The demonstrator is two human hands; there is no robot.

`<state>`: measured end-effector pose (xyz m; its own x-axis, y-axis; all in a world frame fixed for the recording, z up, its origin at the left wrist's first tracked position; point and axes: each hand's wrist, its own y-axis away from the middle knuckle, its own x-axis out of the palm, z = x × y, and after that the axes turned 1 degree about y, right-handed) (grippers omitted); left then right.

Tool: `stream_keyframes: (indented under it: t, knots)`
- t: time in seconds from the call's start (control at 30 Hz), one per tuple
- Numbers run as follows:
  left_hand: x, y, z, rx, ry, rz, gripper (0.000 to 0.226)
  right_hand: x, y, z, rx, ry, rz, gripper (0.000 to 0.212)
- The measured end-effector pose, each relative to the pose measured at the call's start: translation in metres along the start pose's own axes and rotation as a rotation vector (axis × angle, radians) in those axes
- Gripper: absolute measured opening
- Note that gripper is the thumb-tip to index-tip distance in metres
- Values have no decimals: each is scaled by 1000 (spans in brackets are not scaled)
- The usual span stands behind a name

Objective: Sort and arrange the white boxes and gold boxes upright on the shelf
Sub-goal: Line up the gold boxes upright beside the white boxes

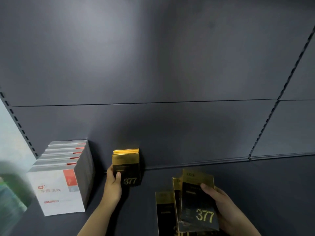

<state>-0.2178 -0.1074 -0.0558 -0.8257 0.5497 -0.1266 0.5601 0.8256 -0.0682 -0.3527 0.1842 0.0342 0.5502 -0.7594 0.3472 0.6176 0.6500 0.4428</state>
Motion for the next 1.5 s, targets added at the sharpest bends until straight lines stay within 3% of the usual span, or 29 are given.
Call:
stream_keyframes:
  t: [0.07, 0.17, 0.2, 0.27, 0.4, 0.47, 0.6, 0.7, 0.83, 0.97, 1.07, 1.13, 1.27, 1.37, 1.5]
  knots:
    - [-1, 1, 1, 2, -18, 12, 113, -1, 0, 0, -7, 0, 7, 38]
    - [0, 2, -5, -7, -17, 6, 51, -4, -3, -2, -3, 8, 3, 40]
    - [0, 1, -5, -5, -16, -15, 44, -5, -4, -2, -1, 13, 1, 43]
    - [0, -2, -7, -4, -29, -39, 45, -6, -7, -2, -6, 48, -8, 52]
    - [0, -5, -4, -39, -36, -55, 48, -7, -12, 1, -2, 116, -2, 98]
    - [0, -4, -2, -90, -24, -70, 53, -10, -15, 1, -4, 112, -10, 110]
    - [4, 3, -1, -102, -35, -85, 63, -10, -17, -1, -9, 110, -6, 106]
    - [8, 12, -2, -125, -21, -101, 70, -11, -18, -3, -21, 120, -19, 114]
    - [12, 22, 2, -180, -5, -103, 85, -10, -18, -4, -18, 113, -7, 101]
    - [20, 23, -10, -135, -78, -117, 90, -10, -18, -5, -39, 113, -32, 117]
    - [31, 18, -22, -216, -173, -183, 128, -8, -15, -5, -34, 104, -30, 114]
    - [41, 22, -29, -228, -298, -221, 138, -7, -13, -6, -21, 99, -25, 112]
    - [50, 25, -26, -213, -439, -285, 129, -3, -7, -3, -3, 79, -7, 87]
    - [50, 22, -23, -216, -467, -301, 123, -1, -5, -2, -11, 76, -18, 85]
    - [47, 26, -23, -209, -455, -280, 123, -4, -5, -5, -8, 48, 3, 46]
